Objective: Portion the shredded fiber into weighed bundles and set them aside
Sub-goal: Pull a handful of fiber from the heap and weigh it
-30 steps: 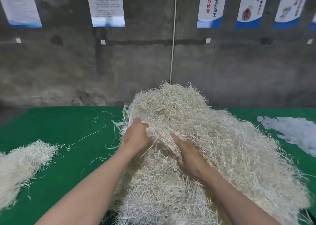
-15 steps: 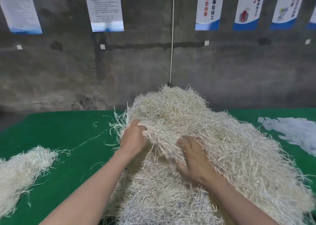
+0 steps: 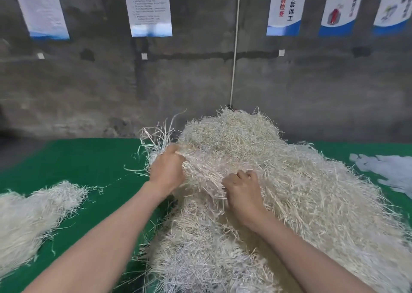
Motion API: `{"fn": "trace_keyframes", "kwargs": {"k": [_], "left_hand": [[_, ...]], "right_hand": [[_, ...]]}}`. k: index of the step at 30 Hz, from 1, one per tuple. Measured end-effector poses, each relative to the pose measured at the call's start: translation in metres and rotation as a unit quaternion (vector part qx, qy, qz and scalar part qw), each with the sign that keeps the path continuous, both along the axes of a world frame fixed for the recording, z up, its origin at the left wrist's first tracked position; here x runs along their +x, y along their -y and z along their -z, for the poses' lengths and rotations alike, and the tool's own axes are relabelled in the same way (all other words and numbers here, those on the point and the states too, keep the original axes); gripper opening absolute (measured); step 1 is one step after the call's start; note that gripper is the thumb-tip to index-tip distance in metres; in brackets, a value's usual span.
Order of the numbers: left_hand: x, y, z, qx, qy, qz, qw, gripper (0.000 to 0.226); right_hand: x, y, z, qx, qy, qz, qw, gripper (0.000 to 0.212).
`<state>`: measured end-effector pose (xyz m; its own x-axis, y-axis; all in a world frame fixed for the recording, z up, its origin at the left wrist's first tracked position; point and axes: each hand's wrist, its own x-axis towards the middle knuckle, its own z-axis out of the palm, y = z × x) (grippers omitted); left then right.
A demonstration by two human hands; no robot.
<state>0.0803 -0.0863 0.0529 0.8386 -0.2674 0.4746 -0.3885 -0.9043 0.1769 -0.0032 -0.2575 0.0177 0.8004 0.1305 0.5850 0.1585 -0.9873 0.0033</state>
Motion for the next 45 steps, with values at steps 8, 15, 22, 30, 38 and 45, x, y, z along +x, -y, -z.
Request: {"fn": "trace_keyframes", "kwargs": {"k": [8, 15, 22, 30, 38, 45], "left_hand": [[0.004, 0.003, 0.013, -0.099, -0.226, 0.101, 0.964, 0.041], [-0.016, 0.007, -0.005, -0.27, -0.365, 0.181, 0.872, 0.083], [-0.022, -0.001, -0.045, -0.546, -0.365, 0.151, 0.739, 0.058], [-0.023, -0.014, -0.045, -0.618, -0.323, 0.087, 0.712, 0.024], [-0.026, -0.008, -0.051, -0.557, -0.299, 0.096, 0.769, 0.019], [-0.037, -0.018, -0.07, -0.529, -0.328, 0.142, 0.77, 0.021]], "right_hand": [[-0.018, 0.03, 0.008, 0.187, -0.164, -0.026, 0.968, 0.019], [0.007, 0.018, -0.03, 0.257, -0.164, -0.048, 0.951, 0.088], [0.021, 0.018, -0.016, 0.2, -0.118, 0.029, 0.972, 0.044], [0.001, 0.047, 0.022, 0.128, -0.189, 0.103, 0.968, 0.03], [-0.006, 0.029, -0.005, 0.126, -0.208, 0.022, 0.97, 0.056], [0.036, -0.015, -0.08, 0.215, -0.218, -0.063, 0.95, 0.027]]}}
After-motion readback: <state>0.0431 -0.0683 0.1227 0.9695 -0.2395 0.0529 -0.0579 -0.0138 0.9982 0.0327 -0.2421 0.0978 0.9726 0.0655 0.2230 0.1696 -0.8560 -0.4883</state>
